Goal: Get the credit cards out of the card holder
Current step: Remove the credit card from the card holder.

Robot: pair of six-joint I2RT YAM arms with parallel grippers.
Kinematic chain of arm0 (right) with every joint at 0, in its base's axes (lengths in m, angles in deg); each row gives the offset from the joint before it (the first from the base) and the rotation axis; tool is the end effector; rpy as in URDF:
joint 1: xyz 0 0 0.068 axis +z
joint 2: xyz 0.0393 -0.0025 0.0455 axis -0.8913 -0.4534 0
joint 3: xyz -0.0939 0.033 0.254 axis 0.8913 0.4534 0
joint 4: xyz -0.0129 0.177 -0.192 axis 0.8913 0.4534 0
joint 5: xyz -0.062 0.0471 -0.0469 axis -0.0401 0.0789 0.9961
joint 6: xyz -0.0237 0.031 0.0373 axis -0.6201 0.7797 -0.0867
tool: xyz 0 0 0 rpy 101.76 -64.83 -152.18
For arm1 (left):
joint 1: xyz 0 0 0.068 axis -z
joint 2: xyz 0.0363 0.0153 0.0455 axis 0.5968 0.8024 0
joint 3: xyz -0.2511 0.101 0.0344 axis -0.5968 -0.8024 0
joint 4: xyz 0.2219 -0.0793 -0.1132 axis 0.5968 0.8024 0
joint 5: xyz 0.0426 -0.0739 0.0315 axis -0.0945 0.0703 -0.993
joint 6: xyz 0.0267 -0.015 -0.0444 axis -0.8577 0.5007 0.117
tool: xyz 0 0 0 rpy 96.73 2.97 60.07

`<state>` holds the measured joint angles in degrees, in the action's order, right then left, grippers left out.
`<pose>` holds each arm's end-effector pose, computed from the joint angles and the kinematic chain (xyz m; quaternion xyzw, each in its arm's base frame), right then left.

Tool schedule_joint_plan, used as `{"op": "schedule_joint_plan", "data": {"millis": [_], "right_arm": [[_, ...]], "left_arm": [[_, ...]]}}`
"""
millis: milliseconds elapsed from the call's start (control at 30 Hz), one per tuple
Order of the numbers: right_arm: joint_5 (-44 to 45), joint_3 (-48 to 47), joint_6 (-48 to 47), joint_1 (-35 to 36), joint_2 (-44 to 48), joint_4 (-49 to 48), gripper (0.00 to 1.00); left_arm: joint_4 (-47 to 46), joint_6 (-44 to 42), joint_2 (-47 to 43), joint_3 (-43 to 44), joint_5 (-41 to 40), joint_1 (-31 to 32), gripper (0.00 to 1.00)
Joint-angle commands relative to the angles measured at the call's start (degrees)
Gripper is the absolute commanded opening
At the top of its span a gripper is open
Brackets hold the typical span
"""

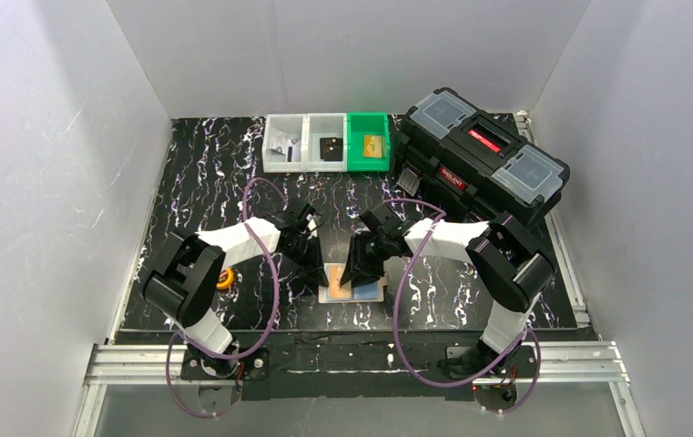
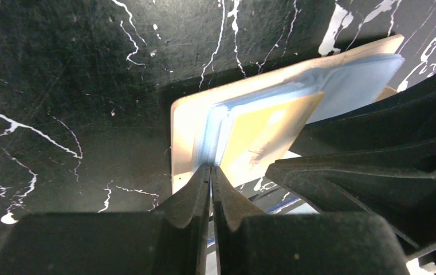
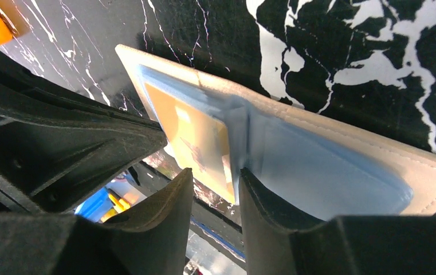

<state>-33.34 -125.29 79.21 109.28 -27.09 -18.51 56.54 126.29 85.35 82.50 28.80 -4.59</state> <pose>0.2265 0.2557 0.1469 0.0079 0.9457 0.3231 0.0340 0.2435 -0.1685 0.1551 -0.0266 0.9601 -0.2735 0.0517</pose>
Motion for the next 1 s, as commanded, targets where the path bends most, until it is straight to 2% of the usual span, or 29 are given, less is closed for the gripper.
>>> {"op": "schedule_joint_plan", "data": {"millis": [0, 233, 533, 700, 967], "right_arm": [[-2.4, 1.0, 0.3, -0.2, -0.9, -3.3, 0.42], [-4.5, 2.6, 0.8, -0.7, -1.3, -6.2, 0.43], [-5.8, 8.3, 1.2, -3.2, 3.5, -11.0, 0.54], [-7.6, 12.0, 2.9, -4.6, 5.5, -16.1, 0.55], [-9.9, 14.7, 6.1, -5.0, 4.1, -22.8, 0.41]], "left_arm": [[1.7, 1.3, 2.1, -0.1, -2.5, 1.3, 0.05], [4.5, 4.2, 3.6, 0.7, -7.0, 3.2, 0.12], [6.5, 6.5, 4.5, 0.6, -11.0, 3.3, 0.11], [6.6, 7.3, 5.2, 0.5, -11.4, 3.3, 0.11], [6.5, 7.9, 5.7, 0.6, -11.1, 3.3, 0.10]]}}
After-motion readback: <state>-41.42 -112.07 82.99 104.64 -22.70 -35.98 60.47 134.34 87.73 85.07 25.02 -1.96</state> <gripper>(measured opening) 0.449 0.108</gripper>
